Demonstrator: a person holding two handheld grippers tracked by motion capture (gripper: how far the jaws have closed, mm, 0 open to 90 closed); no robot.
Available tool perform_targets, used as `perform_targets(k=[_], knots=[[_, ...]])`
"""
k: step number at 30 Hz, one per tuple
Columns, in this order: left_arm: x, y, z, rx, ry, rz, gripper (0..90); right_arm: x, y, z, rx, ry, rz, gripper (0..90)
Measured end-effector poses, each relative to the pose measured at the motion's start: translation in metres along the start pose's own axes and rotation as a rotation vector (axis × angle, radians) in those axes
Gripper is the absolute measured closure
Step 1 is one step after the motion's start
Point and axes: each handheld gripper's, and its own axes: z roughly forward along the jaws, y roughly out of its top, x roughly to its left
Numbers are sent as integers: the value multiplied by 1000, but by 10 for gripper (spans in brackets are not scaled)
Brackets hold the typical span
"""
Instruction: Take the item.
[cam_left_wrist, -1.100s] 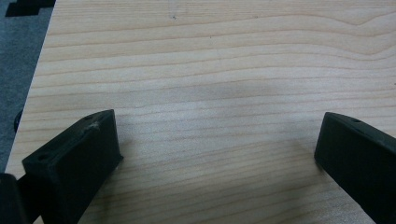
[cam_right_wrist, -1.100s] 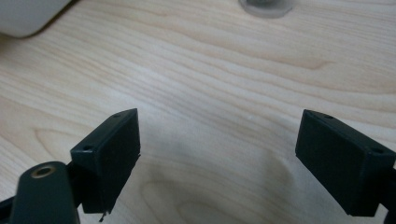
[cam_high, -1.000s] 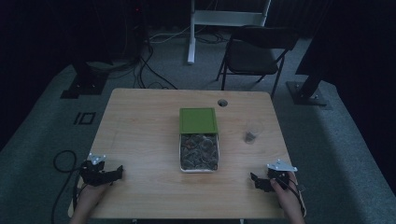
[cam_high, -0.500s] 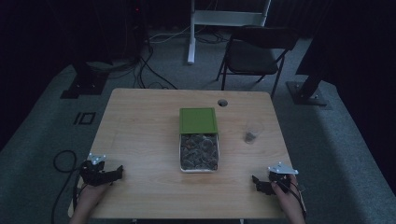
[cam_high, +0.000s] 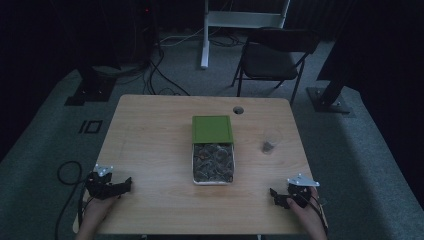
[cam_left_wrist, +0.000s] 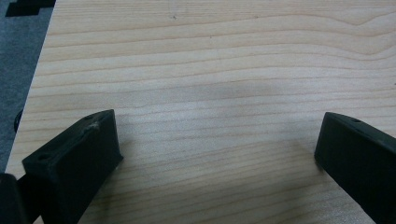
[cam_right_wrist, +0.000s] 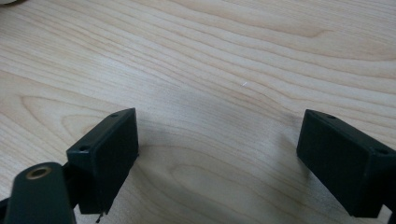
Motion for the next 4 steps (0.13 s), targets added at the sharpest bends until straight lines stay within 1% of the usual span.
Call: perform_targets(k=[4], knots=[[0,0,0,-1,5,-5,5,0,0,0,0,0,0,125]])
